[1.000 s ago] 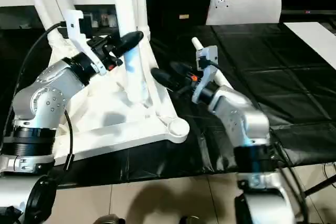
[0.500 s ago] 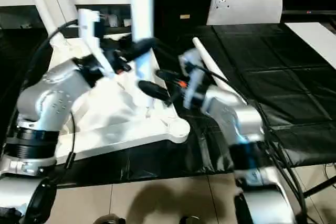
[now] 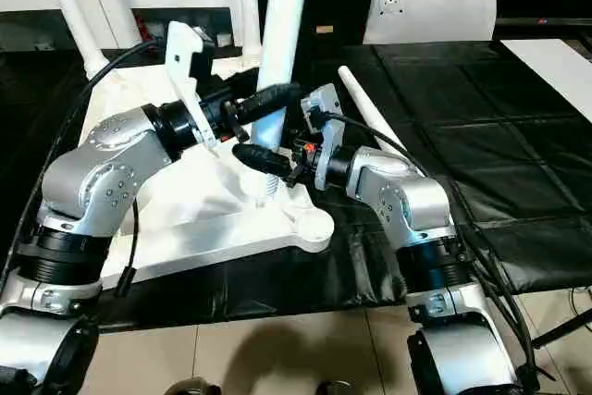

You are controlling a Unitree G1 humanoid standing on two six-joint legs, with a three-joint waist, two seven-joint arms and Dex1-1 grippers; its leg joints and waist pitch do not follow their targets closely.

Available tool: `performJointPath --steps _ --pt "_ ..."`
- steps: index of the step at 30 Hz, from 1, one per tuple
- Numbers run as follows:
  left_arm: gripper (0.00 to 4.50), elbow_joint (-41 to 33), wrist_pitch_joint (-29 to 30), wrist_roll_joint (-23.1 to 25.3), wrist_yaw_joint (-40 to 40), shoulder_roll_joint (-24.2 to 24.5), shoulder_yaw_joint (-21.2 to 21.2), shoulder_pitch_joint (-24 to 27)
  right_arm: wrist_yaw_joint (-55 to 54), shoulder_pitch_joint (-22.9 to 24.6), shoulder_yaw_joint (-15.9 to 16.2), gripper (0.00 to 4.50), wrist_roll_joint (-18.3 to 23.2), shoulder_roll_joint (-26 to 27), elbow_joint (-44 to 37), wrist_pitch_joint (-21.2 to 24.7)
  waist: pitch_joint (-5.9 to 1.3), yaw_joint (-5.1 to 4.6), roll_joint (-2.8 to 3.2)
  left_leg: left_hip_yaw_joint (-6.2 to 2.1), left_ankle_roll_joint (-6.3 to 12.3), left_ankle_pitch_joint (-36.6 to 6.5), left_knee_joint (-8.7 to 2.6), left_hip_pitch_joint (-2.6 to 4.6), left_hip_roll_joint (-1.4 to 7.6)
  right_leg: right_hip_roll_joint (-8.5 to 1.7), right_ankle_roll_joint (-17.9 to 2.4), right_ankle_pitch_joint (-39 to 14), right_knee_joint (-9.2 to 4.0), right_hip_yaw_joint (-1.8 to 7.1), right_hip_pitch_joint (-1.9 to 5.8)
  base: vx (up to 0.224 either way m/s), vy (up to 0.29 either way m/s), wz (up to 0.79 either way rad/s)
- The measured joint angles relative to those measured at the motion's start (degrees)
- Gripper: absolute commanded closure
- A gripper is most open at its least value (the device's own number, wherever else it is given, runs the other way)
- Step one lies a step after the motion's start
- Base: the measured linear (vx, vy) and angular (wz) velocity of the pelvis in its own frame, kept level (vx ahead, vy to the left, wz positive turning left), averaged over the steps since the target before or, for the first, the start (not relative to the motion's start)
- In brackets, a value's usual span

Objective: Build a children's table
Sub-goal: Pick table leg

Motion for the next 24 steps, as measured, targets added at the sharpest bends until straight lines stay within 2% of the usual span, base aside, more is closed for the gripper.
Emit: performJointPath --steps 13,19,23,24 --pt "2.64 -0.69 0.07 0.77 -1.30 0.49 -0.38 -0.01 0.55 -0.01 0.21 2.45 -0.17 0.59 0.68 0.16 0.00 0.00 0.00 0.00 -0.01 0.00 0.01 0.00 0.00 0.00 0.00 0.00 0.03 0.00 -0.01 0.000 0.000 0.00" --pt "2.64 -1.08 1.06 0.80 -0.72 0.49 0.15 -0.01 -0.29 0.02 0.15 2.57 -0.31 1.54 0.67 0.00 0.00 0.00 0.00 0.00 -0.01 0.01 0.01 0.01 0.00 0.00 0.00 0.00 0.05 0.00 -0.01 0.000 0.000 0.00" --pt "2.64 -1.90 2.32 0.31 0.43 -0.05 1.54 -0.01 -2.17 0.55 -0.32 2.59 -1.25 3.47 0.67 -2.79 0.00 -0.06 0.00 0.00 -0.03 0.02 0.01 0.01 0.00 0.00 0.00 0.00 0.08 0.01 -0.04 0.000 0.000 0.00" --pt "2.29 -1.93 3.19 -0.19 0.73 -0.33 2.16 0.00 -2.61 0.55 -0.33 2.59 -1.36 3.63 0.67 -2.67 0.00 -0.03 0.00 0.00 -0.03 0.02 0.01 0.01 0.00 0.00 0.00 0.00 0.08 0.01 -0.04 0.000 0.000 0.00"
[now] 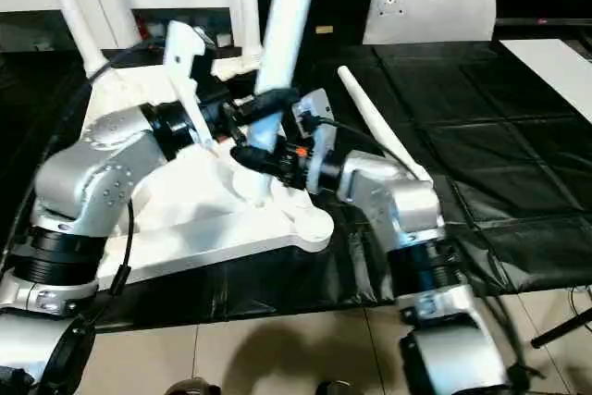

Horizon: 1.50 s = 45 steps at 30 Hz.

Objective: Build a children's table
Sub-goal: Pick table leg

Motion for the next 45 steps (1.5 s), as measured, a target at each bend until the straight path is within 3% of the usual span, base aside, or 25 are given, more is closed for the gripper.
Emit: performJointPath --steps 2,6,7,10,11,17,22,26,29,32,34,39,41,45 --pt "1.94 0.00 1.07 -0.74 0.84 -0.65 0.75 0.09 -0.27 0.00 0.00 2.59 -0.02 0.01 0.00 0.34 0.00 0.01 0.00 0.00 0.00 0.00 0.02 -0.01 0.00 0.00 0.00 0.00 0.00 0.00 0.00 0.000 0.000 0.00" --pt "1.82 -1.35 3.53 -4.88 1.72 -3.08 2.80 0.21 -1.63 0.08 0.62 2.59 -0.62 0.49 -0.02 0.92 0.00 0.18 -0.01 0.00 0.01 0.00 0.04 -0.04 -0.02 -0.03 0.00 0.00 0.00 0.00 0.01 0.000 0.000 0.00" --pt "1.56 -2.17 3.87 -5.67 1.70 -3.33 2.85 0.21 -1.77 0.24 0.91 2.59 -1.01 0.62 0.03 0.87 0.00 0.12 -0.01 0.01 0.01 0.00 0.04 -0.04 -0.01 -0.04 0.00 0.00 0.00 0.00 0.00 0.000 0.000 0.00" --pt "1.47 -3.66 4.99 -6.58 1.44 -3.24 3.01 0.43 -1.80 0.77 1.06 2.59 -1.67 0.83 1.06 -0.57 0.00 0.06 0.00 0.01 0.01 0.00 0.03 -0.02 -0.01 -0.03 0.00 0.00 0.01 -0.01 0.00 0.000 0.000 0.00" --pt "1.21 -4.44 5.42 -6.79 1.17 -3.06 2.92 0.82 -1.74 1.00 1.12 2.59 -1.99 1.05 1.30 -1.38 0.00 -0.01 0.00 0.01 0.01 0.00 0.03 -0.02 -0.01 -0.03 0.00 0.00 0.01 -0.01 -0.01 0.000 0.000 0.00" --pt "0.74 -6.04 6.86 -9.39 0.67 -4.37 4.65 2.01 -2.03 1.10 0.87 2.59 -1.95 2.23 1.56 -2.84 0.00 -0.09 -0.01 0.01 0.01 0.01 0.06 -0.01 -0.01 -0.03 0.00 0.00 0.04 0.00 0.00 0.000 0.000 0.00" --pt "0.31 -8.14 6.04 -15.62 0.85 -7.31 8.12 1.75 -6.77 1.00 -0.84 2.59 -2.39 3.14 2.45 -3.22 0.00 0.15 -0.01 0.03 0.02 0.01 0.08 -0.04 -0.03 -0.07 0.00 0.00 0.04 0.00 0.00 0.000 0.000 0.00" --pt "0.15 -9.22 6.05 -17.27 -0.09 -4.01 10.28 1.83 -10.76 1.29 -2.31 2.59 -3.96 2.30 3.14 -3.44 0.00 -0.17 0.00 0.03 0.00 0.02 0.07 0.01 0.00 -0.02 0.00 0.00 0.08 0.00 -0.01 0.000 0.000 0.00" --pt "0.12 -9.69 6.14 -14.75 -3.10 0.79 9.62 4.09 -12.49 2.63 -3.53 2.59 -4.57 0.86 2.70 -3.35 -0.01 -0.49 0.06 0.02 0.00 0.02 0.04 0.07 0.00 -0.01 0.04 -0.02 0.08 0.00 0.03 0.000 0.000 0.00" --pt "0.12 -9.62 4.77 -9.29 -5.59 4.79 5.00 7.47 -13.29 4.81 -3.91 2.59 -4.80 0.58 1.01 -3.11 0.03 -0.93 0.13 0.00 0.00 0.02 0.05 0.00 -0.02 -0.03 0.04 -0.02 0.06 0.00 -0.01 0.000 0.000 0.00" --pt "0.12 -10.13 1.64 -3.65 -8.56 10.20 -1.70 11.40 -14.61 7.38 -3.96 2.59 -5.25 0.07 -2.18 -2.88 -0.07 -1.24 0.34 -0.06 0.01 0.00 0.02 0.07 -0.03 -0.03 0.11 -0.07 0.04 0.01 0.07 0.000 0.000 0.00" --pt "0.12 -9.68 -3.16 3.60 -11.50 13.73 -9.87 14.91 -17.08 10.77 -4.42 2.59 -6.96 -1.16 -7.00 -2.77 -0.14 -1.63 0.54 -0.03 -0.01 0.01 0.00 0.09 -0.02 -0.03 0.07 -0.04 0.07 0.02 0.09 0.000 0.000 0.00" --pt "0.41 -8.98 -5.24 6.55 -12.31 14.83 -12.43 16.64 -17.56 12.99 -3.80 2.59 -7.76 -1.74 -9.69 -2.79 -0.36 -1.88 0.88 -0.01 0.00 0.00 -0.02 0.12 -0.04 -0.03 0.13 -0.09 0.07 0.05 0.20 0.000 0.000 0.00" --pt "0.81 -5.91 -7.62 9.91 -13.30 14.84 -16.01 18.13 -17.34 16.11 -2.67 2.59 -8.47 -2.73 -12.60 -2.19 -0.36 -2.51 0.97 -0.02 -0.01 0.01 0.00 0.27 -0.04 -0.03 0.13 -0.07 0.07 0.01 0.22 0.000 0.000 0.00"
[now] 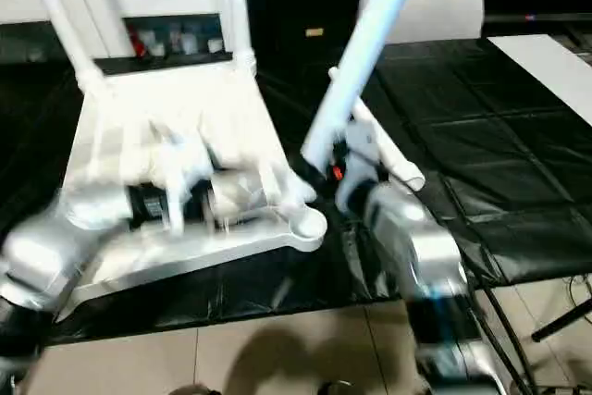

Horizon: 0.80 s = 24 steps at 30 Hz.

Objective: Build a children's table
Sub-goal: Pick table leg

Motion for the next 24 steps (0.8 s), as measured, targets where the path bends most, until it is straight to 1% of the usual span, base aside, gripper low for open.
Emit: performJointPath --steps 3,4,7,9,12,19,21,24 --pt "1.01 2.03 -0.54 1.52 0.28 -0.25 -0.49 0.06 0.06 1.13 -0.06 2.59 0.67 -0.01 -1.75 0.71 -0.01 -0.59 0.09 -0.03 0.00 0.00 0.00 0.26 -0.01 0.00 0.00 0.00 -0.03 -0.02 0.23 0.000 0.000 0.00" --pt "1.01 2.92 -0.57 1.89 0.60 -0.35 -0.73 0.09 0.00 1.27 -0.09 2.59 0.80 0.00 -2.26 0.87 -0.03 -0.66 0.12 -0.03 0.01 0.00 0.00 0.34 -0.01 0.00 0.00 0.00 -0.06 -0.03 0.31 0.000 0.000 0.00" --pt "1.35 4.87 -1.17 3.48 1.72 -0.91 -1.57 1.22 -0.01 2.90 -0.22 2.59 1.15 0.00 -4.94 1.13 -0.09 -0.94 0.21 -0.07 0.02 -0.01 -0.06 0.41 -0.01 0.00 0.01 0.00 -0.29 -0.11 0.45 0.000 0.000 0.00" --pt "1.43 5.62 -1.73 4.19 1.74 -0.99 -2.08 2.17 0.05 3.83 -0.09 2.59 1.19 0.00 -5.81 1.22 -0.10 -1.08 0.21 -0.12 0.02 -0.02 -0.12 0.37 -0.01 0.00 0.02 0.00 -0.41 -0.13 0.46 0.000 0.000 0.00" --pt "1.73 5.71 -2.13 5.00 1.70 -0.99 -2.43 2.63 0.14 4.03 0.48 2.59 1.19 -0.07 -6.65 1.42 -0.10 -0.95 0.20 -0.23 0.05 -0.03 -0.14 0.32 -0.01 0.00 0.02 0.00 -0.44 -0.12 0.44 0.000 0.000 0.00" --pt "2.32 6.10 -2.82 8.00 3.84 -1.28 -2.81 4.38 0.60 5.14 1.65 2.59 1.17 -0.06 -6.88 2.10 -0.12 -0.69 0.10 -0.19 0.04 -0.03 -0.27 0.35 -0.02 0.00 0.05 -0.02 -0.45 -0.13 0.43 0.000 0.000 0.00" --pt "2.62 6.57 -3.35 8.45 4.21 -1.48 -2.79 4.37 0.91 5.12 2.01 2.59 1.16 -0.16 -6.88 2.11 -0.17 -0.67 0.03 -0.20 0.03 -0.02 -0.26 0.38 -0.03 0.00 0.05 -0.02 -0.45 -0.13 0.45 0.000 0.000 0.00" --pt "2.75 7.38 -3.62 8.86 4.23 -1.68 -2.79 4.34 1.39 5.12 2.60 2.59 1.13 -0.49 -6.88 2.11 -0.16 -0.69 0.03 -0.19 0.04 -0.02 -0.26 0.37 -0.05 -0.01 0.05 -0.02 -0.47 -0.12 0.45 0.000 0.000 0.00"
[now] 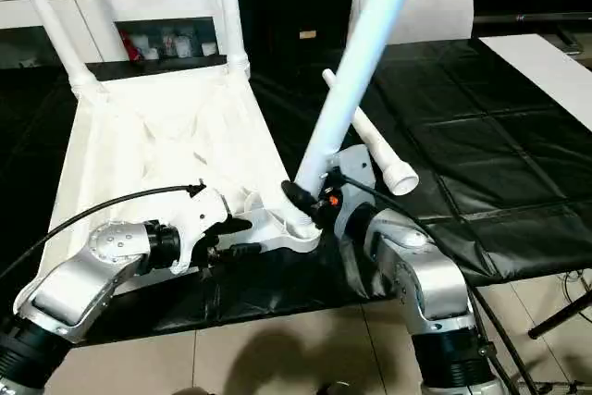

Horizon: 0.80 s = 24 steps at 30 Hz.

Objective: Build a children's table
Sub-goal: Pick table leg, then insert table leg to table base

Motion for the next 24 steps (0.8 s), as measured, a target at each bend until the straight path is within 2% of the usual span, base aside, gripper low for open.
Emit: performJointPath --steps 1,5,8,10,15,21,24 --pt "3.00 0.15 0.00 0.07 -0.03 0.00 0.00 -0.01 0.09 0.00 0.00 2.59 -0.01 -0.13 0.00 0.00 0.00 0.01 0.00 0.00 0.00 0.00 0.00 0.00 0.00 0.00 0.00 0.00 0.00 0.00 0.00 0.000 0.000 0.00" --pt "3.14 0.22 0.22 0.40 -1.06 0.01 -0.20 -0.11 0.87 0.00 0.00 2.59 -0.07 -0.63 0.00 0.00 0.00 0.01 0.00 -0.01 0.00 0.00 0.00 -0.01 0.00 0.00 0.00 0.00 -0.01 0.00 0.00 0.000 0.000 0.00" --pt "3.50 0.23 0.45 0.64 -1.62 0.01 -0.75 -0.17 1.00 -0.02 0.04 2.59 -0.08 -0.67 0.00 0.00 0.00 0.00 0.00 -0.02 0.00 0.00 -0.01 -0.01 0.00 0.00 0.00 0.00 -0.01 0.00 -0.01 0.000 0.000 0.00" --pt "3.51 0.66 0.55 1.09 -1.78 0.00 -0.98 -0.20 1.03 -0.09 0.23 2.59 -0.09 -0.76 0.00 0.00 0.00 -0.01 0.00 -0.02 0.00 0.00 -0.01 -0.01 0.00 0.00 0.00 0.00 -0.02 0.00 -0.01 0.000 0.000 0.00" --pt "4.06 1.60 -0.12 2.10 -2.44 -0.01 -1.30 -0.58 1.84 -0.27 1.20 2.59 -0.11 -1.22 0.00 0.06 0.00 -0.04 0.00 -0.01 0.00 0.00 -0.01 0.00 0.00 0.00 0.00 0.00 -0.02 -0.01 0.00 0.000 0.000 0.00" --pt "4.46 2.93 -0.58 2.17 -4.51 -0.07 -1.32 -1.58 3.58 -0.44 1.90 2.59 -0.14 -2.35 0.00 0.17 0.00 -0.09 0.00 -0.02 0.00 0.00 0.01 -0.02 -0.02 -0.01 0.00 0.00 -0.08 -0.01 0.00 0.000 0.000 0.00" --pt "4.46 3.48 -1.01 2.16 -5.21 -0.32 -1.32 -1.90 4.34 -0.48 2.13 2.59 -0.01 -3.12 -0.01 0.17 0.00 -0.38 0.00 -0.04 0.03 -0.02 -0.01 -0.04 -0.02 -0.03 0.00 0.00 -0.08 0.00 0.00 0.000 0.000 0.00"
